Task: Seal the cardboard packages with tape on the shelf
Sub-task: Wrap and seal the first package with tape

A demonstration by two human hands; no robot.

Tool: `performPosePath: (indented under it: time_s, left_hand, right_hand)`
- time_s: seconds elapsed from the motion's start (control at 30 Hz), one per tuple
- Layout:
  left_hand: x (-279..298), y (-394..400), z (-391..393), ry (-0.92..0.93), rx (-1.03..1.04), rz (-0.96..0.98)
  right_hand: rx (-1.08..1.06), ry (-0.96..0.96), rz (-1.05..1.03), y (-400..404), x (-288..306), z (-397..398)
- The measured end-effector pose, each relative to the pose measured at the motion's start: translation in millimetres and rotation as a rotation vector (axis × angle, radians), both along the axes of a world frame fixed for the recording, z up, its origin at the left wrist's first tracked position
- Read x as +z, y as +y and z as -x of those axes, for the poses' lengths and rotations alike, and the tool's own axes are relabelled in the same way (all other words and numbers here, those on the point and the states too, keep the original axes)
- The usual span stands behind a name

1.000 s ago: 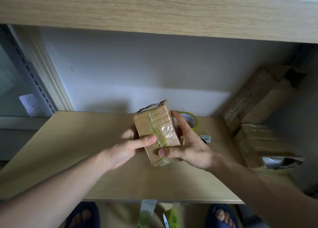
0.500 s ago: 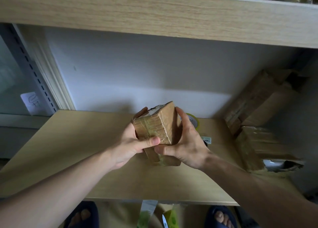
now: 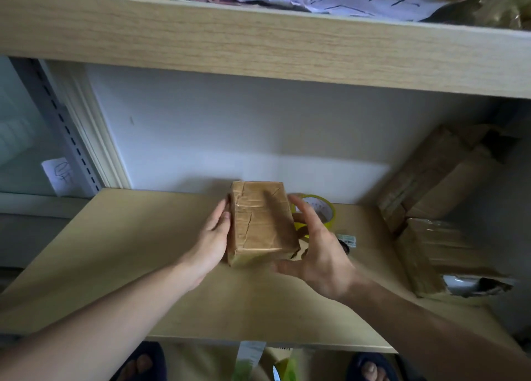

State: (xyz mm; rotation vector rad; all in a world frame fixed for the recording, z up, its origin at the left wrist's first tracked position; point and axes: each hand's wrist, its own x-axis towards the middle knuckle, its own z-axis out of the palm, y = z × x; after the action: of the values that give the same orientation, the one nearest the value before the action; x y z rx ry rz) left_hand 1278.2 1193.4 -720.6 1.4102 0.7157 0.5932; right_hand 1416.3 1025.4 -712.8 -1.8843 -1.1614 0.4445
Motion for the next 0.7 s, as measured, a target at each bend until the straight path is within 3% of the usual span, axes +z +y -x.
performPosePath:
  time_s: [0.17, 0.5, 0.7]
  left_hand:
    - [-2.2, 5.3, 4.7, 0.045, -0.158, 0.088]
    - [-4.1, 26.8, 6.3, 0.221, -0.020, -0.214]
    - [-8.2, 44.7, 20.7, 0.154, 0.004, 0.055]
  right_hand:
    - [-0.057, 0.003, -0.029, 4.6, -5.8, -1.9]
    - [-0.082, 0.012, -0.025, 12.4, 0.8, 2.0]
    - [-0.049, -0.017, -0.072, 19.4, 8.7, 13.8]
